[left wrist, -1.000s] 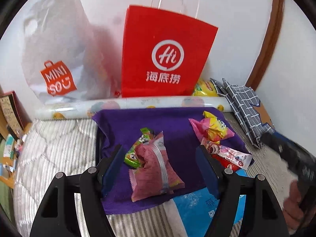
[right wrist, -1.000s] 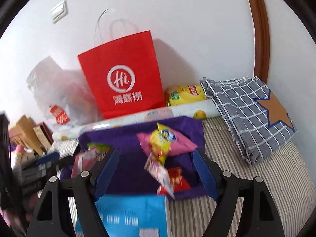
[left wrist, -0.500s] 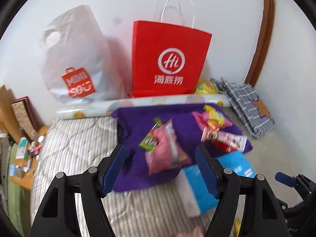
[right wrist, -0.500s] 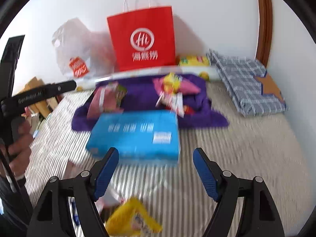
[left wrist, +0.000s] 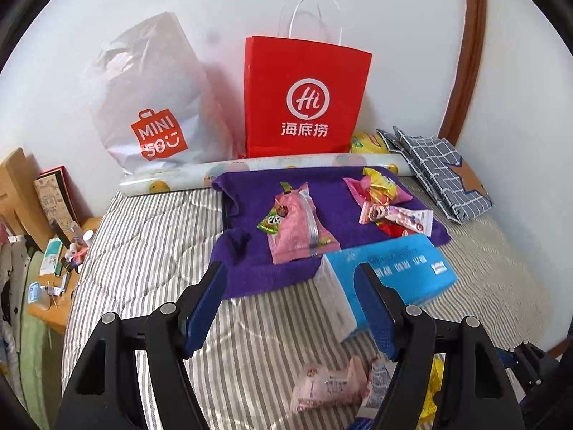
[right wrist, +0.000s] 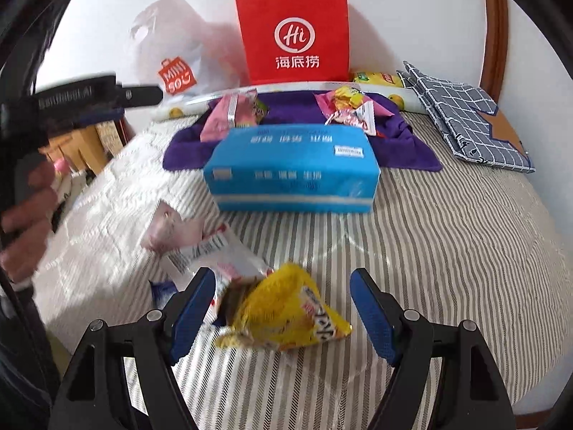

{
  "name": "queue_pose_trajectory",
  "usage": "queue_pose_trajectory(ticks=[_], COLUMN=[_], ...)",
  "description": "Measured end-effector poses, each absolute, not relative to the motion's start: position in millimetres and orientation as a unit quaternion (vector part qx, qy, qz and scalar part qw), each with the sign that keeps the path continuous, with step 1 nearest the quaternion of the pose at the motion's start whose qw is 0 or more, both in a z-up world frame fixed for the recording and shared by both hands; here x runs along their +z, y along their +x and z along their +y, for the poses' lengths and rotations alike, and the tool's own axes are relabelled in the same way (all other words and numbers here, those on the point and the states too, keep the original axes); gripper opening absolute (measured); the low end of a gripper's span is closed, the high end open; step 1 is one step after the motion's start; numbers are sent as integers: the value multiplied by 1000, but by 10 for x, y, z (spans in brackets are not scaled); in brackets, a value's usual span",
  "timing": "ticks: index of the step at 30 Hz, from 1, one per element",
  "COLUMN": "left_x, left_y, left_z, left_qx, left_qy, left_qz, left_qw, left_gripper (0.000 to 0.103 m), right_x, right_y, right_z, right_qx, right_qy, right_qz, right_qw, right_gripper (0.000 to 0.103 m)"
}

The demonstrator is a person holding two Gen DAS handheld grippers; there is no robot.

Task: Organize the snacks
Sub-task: 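Move both open tools back toward the remaining snacks on the bed, then grasp the yellow chip bag with the right tool while the left tool grasps a white packet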

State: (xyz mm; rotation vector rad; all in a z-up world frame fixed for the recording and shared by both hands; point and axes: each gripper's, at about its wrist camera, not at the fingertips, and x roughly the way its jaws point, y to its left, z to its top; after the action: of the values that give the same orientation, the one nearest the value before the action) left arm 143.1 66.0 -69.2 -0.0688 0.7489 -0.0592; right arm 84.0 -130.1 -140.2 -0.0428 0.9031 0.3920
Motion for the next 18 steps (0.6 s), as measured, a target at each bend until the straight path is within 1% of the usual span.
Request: queue_pose_trajectory(ticks=[5, 13, 18], left_x=[-742, -990, -1195], left_y=[1355, 1252, 1223], left_z=[652, 813, 740], left_qx=[-17, -18, -50], left_qy=[-26, -40, -56], left_qz=[374, 410, 440], left_qw=[927, 911, 895], left_gripper=[73, 73, 73], right_x=[-1601, -1590, -1649], right_y=[800, 793, 886], right_z=[-1280, -1585, -1632], right_qx=[167, 148, 161], right_qy=[-49, -24, 3], right_qz=[443, 436, 437], right_qw=[880, 887, 885], right_gripper=[76, 76, 76])
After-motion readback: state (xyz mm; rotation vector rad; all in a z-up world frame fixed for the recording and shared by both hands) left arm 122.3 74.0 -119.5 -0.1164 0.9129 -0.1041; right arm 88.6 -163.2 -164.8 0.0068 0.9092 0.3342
